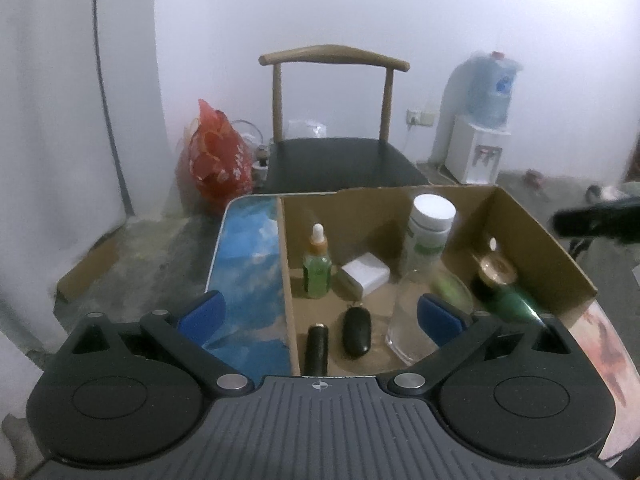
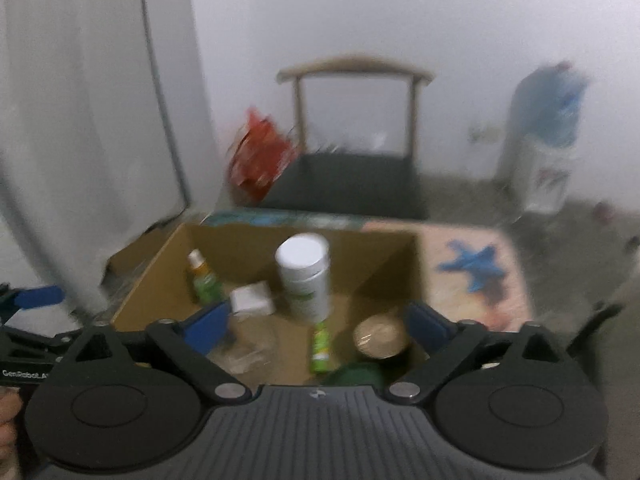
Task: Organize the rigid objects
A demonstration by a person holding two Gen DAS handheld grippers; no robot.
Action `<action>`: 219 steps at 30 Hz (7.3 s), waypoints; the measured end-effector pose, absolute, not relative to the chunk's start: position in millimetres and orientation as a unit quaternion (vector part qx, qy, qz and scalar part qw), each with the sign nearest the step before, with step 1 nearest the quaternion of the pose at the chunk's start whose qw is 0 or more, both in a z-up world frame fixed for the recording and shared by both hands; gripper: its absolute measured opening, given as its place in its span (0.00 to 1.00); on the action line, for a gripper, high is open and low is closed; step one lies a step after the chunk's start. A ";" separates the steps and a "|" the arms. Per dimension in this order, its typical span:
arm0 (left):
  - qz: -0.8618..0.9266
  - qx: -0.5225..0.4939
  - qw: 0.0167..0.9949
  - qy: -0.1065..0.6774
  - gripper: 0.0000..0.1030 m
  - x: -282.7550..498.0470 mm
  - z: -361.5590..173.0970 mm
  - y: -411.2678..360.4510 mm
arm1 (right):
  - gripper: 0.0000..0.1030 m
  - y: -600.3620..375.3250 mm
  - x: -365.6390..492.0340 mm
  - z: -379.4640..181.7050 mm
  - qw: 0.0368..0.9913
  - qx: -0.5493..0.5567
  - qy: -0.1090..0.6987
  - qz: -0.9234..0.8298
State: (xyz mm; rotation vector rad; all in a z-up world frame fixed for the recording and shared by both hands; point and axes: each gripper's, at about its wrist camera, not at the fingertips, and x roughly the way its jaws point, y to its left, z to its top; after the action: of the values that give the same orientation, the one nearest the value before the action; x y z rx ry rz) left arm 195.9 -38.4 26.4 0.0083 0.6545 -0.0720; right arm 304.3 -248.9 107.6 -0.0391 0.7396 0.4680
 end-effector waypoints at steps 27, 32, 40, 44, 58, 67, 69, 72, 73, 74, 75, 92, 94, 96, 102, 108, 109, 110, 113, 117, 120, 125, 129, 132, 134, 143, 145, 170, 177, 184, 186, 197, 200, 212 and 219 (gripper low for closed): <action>-0.004 -0.009 0.950 0.312 1.00 251.2 27.2 -0.9 | 0.39 -169.8 378.8 0.0 0.742 -0.025 0.596 0.306; -0.008 -0.012 0.950 0.312 1.00 249.1 27.2 -1.1 | 0.39 -167.2 381.4 4.3 0.745 -0.021 0.587 0.317; -0.017 -0.026 0.951 0.306 1.00 244.2 28.7 5.9 | 0.60 -195.6 376.0 46.1 0.779 -0.126 0.564 0.245; -0.021 -0.032 0.953 0.301 1.00 239.5 31.6 8.8 | 0.67 -195.0 387.2 38.3 0.766 -0.194 0.580 0.197; -0.029 -0.055 0.957 0.285 1.00 228.5 36.9 24.6 | 0.81 -176.5 385.7 27.0 0.727 -0.207 0.629 0.183; -0.028 -0.059 0.957 0.283 1.00 228.4 37.5 28.2 | 0.78 -191.0 385.7 49.7 0.742 -0.132 0.629 0.193; -0.028 -0.060 0.957 0.282 1.00 228.6 37.8 28.3 | 0.78 -193.3 384.2 48.8 0.740 -0.136 0.634 0.180; -0.028 -0.059 0.958 0.281 1.00 228.0 38.0 26.7 | 0.78 -190.2 381.2 44.2 0.733 -0.144 0.638 0.188; -0.029 -0.058 0.958 0.281 1.00 227.7 38.0 26.3 | 0.81 -188.4 380.7 41.9 0.731 -0.139 0.641 0.189; -0.029 -0.057 0.958 0.281 1.00 228.0 38.1 25.4 | 0.81 -186.3 378.8 43.4 0.733 -0.144 0.637 0.191; -0.028 -0.056 0.958 0.281 1.00 227.4 38.3 24.9 | 0.81 -183.8 376.9 45.5 0.733 -0.146 0.635 0.197; -0.023 -0.041 0.957 0.288 1.00 225.9 38.6 16.7 | 0.65 -240.2 367.5 95.5 0.815 0.057 0.539 0.206; -0.022 -0.036 0.956 0.289 1.00 224.5 39.4 13.9 | 0.62 -256.0 359.3 96.3 0.829 0.085 0.514 0.205; -0.020 -0.030 0.956 0.291 1.00 223.1 39.8 10.8 | 0.62 -269.8 340.9 97.9 0.840 0.110 0.488 0.208; -0.016 -0.008 0.956 0.292 1.00 211.3 46.3 -1.7 | 0.63 -301.4 263.2 100.4 0.873 0.151 0.415 0.209; -0.019 0.011 0.960 0.280 1.00 187.4 61.6 -17.4 | 0.69 -332.2 185.5 107.3 0.910 0.179 0.330 0.175; -0.023 0.014 0.960 0.277 1.00 182.1 64.0 -21.5 | 0.72 -333.9 176.4 107.3 0.915 0.180 0.321 0.168; -0.026 0.018 0.961 0.276 1.00 177.2 65.8 -26.1 | 0.77 -336.0 166.6 106.6 0.919 0.180 0.311 0.160; -0.034 0.025 0.959 0.282 1.00 164.2 68.5 -39.0 | 0.82 -335.8 145.6 108.8 0.929 0.168 0.294 0.149; -0.041 0.033 0.954 0.295 1.00 146.9 66.7 -53.2 | 1.00 -329.8 124.4 108.7 0.944 0.134 0.267 0.137; -0.034 0.039 0.950 0.307 1.00 134.0 60.3 -64.0 | 1.00 -324.1 120.4 105.4 0.945 0.113 0.271 0.144; -0.009 0.035 0.944 0.329 1.00 120.5 47.1 -71.7 | 1.00 -303.2 135.5 99.3 0.944 0.066 0.291 0.143; 0.012 0.043 0.942 0.332 1.00 118.3 42.2 -77.1 | 1.00 -284.3 149.6 100.7 0.950 0.028 0.284 0.126; 0.021 0.048 0.943 0.328 1.00 122.3 41.4 -80.6 | 1.00 -273.3 158.1 100.9 0.955 0.012 0.275 0.105; 0.025 0.048 0.944 0.326 1.00 126.6 39.9 -82.1 | 1.00 -268.7 162.3 99.9 0.956 0.011 0.274 0.101; 0.042 0.038 0.942 0.331 1.00 151.0 33.3 -78.3 | 1.00 -255.2 190.7 92.0 0.949 0.017 0.294 0.114; 0.044 0.035 0.942 0.331 1.00 155.0 32.6 -77.1 | 1.00 -250.3 196.4 90.3 0.947 0.010 0.298 0.120; 0.033 0.040 0.937 0.344 1.00 171.8 24.0 -85.1 | 1.00 -241.9 221.2 76.4 0.937 -0.005 0.328 0.117; 0.033 0.046 0.938 0.342 0.99 171.3 25.7 -89.0 | 1.00 -245.8 221.0 75.6 0.937 0.003 0.329 0.114; 0.033 0.049 0.938 0.343 0.99 169.9 26.4 -92.1 | 1.00 -248.1 219.9 75.8 0.938 0.004 0.329 0.112; 0.033 0.049 0.938 0.343 0.99 169.8 26.5 -92.2 | 1.00 -248.2 219.8 75.9 0.938 0.003 0.329 0.112; 0.033 0.049 0.938 0.341 0.99 169.9 26.6 -92.4 | 1.00 -248.4 218.0 77.3 0.939 0.001 0.326 0.111; 0.033 0.048 0.938 0.342 0.99 169.9 26.7 -92.2 | 1.00 -248.4 218.0 77.2 0.939 0.000 0.326 0.110; 0.032 0.047 0.938 0.343 0.99 169.7 26.2 -91.4 | 1.00 -246.4 217.1 77.8 0.939 -0.001 0.327 0.108; 0.032 0.046 0.937 0.345 0.99 168.1 25.2 -91.8 | 1.00 -245.8 216.9 76.6 0.938 -0.001 0.329 0.108</action>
State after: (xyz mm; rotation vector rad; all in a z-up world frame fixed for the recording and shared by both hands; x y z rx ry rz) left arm 168.1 -91.8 25.2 0.0941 0.7057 0.0664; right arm 216.9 -245.8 76.6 -0.0014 0.6714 0.2196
